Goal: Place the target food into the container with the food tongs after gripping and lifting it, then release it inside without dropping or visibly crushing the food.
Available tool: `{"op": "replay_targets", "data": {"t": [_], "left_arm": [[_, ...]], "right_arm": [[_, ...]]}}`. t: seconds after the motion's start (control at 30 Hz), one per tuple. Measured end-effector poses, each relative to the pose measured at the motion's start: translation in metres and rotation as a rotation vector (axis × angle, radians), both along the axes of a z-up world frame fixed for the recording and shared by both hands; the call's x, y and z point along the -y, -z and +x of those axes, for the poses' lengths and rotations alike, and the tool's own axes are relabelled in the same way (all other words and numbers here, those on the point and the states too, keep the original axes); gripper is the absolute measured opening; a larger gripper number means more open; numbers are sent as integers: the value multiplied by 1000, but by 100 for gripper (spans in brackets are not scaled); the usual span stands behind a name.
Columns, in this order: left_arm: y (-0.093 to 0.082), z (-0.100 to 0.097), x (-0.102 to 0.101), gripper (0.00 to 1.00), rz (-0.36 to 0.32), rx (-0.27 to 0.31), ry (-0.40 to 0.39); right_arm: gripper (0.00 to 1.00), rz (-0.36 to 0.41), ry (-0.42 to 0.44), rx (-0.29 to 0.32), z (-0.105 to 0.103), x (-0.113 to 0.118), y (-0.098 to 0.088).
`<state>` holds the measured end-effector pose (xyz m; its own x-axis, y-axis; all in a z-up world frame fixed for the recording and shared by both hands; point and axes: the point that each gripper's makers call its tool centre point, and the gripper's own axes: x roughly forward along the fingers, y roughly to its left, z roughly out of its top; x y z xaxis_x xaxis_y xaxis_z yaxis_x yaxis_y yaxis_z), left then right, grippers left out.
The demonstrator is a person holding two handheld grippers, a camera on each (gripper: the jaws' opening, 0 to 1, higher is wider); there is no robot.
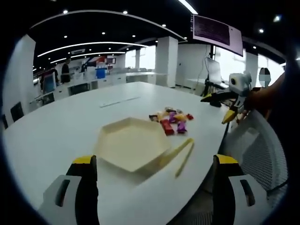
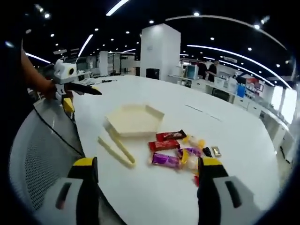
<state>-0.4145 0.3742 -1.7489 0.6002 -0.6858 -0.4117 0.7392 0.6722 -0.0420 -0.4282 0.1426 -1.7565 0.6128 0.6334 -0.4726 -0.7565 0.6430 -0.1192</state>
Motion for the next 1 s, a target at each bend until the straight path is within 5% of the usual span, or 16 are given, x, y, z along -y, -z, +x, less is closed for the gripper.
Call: {"op": "replay_targets", "data": {"t": [0.47,1.0], "left_arm": [[7,-3,0,99,29,-18,6],[14,-1,-6,99,41,-37,-8]], "right_arm": [[74,-56,-288,-30,18,-72,15],[53,-163,-504,-102,22,-109,64]]}}
